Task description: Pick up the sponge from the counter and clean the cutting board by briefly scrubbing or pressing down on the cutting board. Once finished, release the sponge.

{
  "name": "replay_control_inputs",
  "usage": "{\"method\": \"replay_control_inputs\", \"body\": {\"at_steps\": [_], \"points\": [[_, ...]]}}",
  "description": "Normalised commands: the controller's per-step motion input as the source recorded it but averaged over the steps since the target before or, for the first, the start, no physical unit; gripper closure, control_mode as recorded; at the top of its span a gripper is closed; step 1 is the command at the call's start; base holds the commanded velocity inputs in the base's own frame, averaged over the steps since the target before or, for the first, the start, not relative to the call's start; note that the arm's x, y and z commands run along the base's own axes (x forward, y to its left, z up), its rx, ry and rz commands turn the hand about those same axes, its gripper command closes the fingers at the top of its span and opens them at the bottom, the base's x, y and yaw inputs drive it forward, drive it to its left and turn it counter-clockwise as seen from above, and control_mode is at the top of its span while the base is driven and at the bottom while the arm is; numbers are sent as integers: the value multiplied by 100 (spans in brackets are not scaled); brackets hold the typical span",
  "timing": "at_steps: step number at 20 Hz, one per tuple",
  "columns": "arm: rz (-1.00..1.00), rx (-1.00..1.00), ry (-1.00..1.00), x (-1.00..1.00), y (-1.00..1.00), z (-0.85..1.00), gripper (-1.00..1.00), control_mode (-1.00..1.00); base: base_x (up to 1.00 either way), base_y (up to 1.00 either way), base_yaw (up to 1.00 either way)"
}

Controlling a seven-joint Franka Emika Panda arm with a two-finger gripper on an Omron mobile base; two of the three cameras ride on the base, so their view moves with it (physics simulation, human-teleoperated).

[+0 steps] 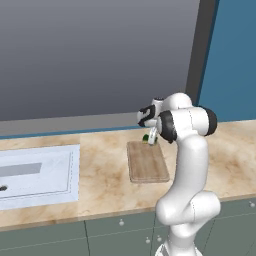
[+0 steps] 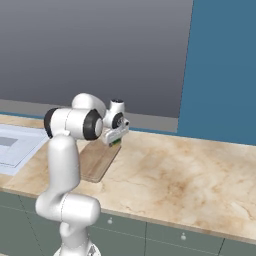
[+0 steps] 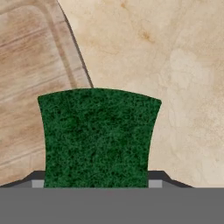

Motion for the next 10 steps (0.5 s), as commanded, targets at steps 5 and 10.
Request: {"method": "replay_control_inputs", "body": {"at_steps": [5, 10], "points": [[0, 0, 0, -2, 3, -36, 100, -100, 0, 0, 0], [2, 0, 0, -24, 14, -50, 100, -100, 0, 0, 0]]}}
